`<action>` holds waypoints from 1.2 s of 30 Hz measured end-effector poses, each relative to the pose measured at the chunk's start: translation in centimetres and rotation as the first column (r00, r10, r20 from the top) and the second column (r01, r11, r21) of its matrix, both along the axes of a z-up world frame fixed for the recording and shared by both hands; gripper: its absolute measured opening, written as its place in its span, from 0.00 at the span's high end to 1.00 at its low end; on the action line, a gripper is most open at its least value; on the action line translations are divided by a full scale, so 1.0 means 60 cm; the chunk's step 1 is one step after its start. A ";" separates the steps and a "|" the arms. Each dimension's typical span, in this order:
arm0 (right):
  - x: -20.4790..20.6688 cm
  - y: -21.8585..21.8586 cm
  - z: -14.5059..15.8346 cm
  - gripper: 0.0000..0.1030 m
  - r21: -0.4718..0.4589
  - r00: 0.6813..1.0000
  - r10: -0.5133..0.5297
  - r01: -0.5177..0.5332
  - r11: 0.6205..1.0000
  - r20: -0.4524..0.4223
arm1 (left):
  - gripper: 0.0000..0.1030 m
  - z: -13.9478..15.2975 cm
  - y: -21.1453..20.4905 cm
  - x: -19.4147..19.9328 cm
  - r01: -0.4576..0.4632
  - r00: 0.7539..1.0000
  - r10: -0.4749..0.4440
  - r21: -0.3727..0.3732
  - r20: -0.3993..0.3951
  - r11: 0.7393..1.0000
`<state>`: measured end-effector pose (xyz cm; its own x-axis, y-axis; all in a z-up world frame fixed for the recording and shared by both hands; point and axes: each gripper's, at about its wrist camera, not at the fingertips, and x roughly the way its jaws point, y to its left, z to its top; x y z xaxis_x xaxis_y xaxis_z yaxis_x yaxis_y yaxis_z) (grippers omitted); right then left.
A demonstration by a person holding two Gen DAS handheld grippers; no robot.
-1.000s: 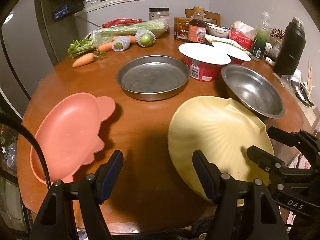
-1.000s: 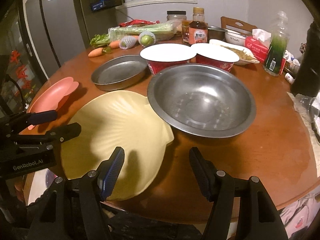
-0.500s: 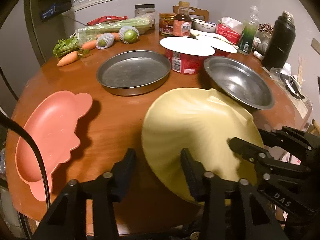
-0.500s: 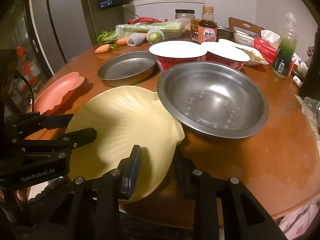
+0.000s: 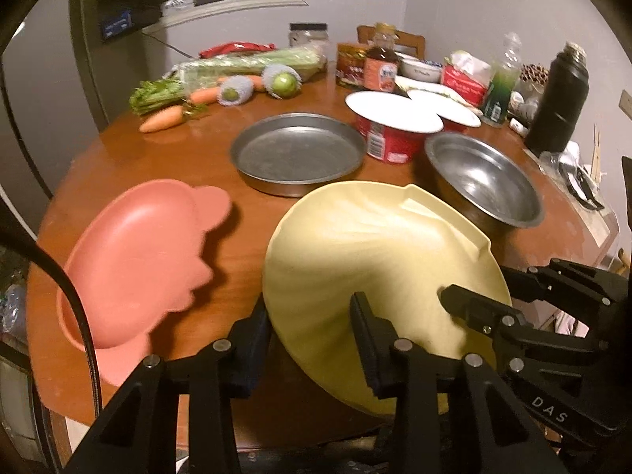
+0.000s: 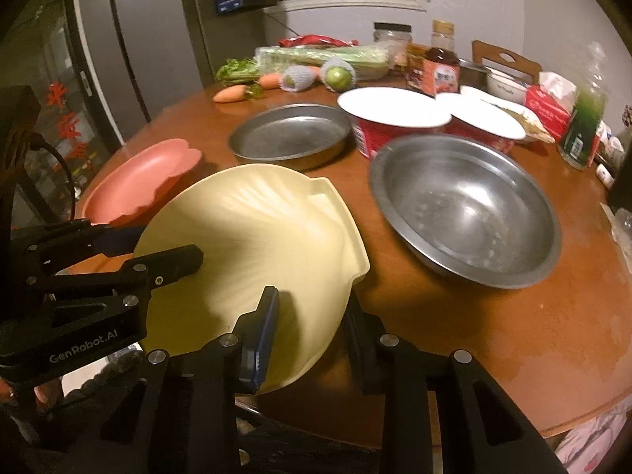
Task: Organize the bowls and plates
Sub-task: 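Grasp the cream shell-shaped plate rim with the left tool and lift it, then carry the shell plate over the pink plate and lower it onto it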
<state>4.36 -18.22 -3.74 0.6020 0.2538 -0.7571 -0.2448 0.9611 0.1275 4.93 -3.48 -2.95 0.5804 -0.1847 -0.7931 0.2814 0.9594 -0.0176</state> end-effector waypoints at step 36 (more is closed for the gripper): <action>0.109 0.272 0.060 0.67 -0.027 0.959 0.278 -0.277 0.960 0.059 | 0.61 0.034 0.253 0.066 -0.312 0.948 0.313 -0.020 0.063 0.950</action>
<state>10.92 -1.92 -0.17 0.5553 0.4045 -0.7267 -0.5095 0.8561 0.0872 8.91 11.68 -0.92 0.6600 0.0063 -0.7512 -0.0313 0.9993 -0.0192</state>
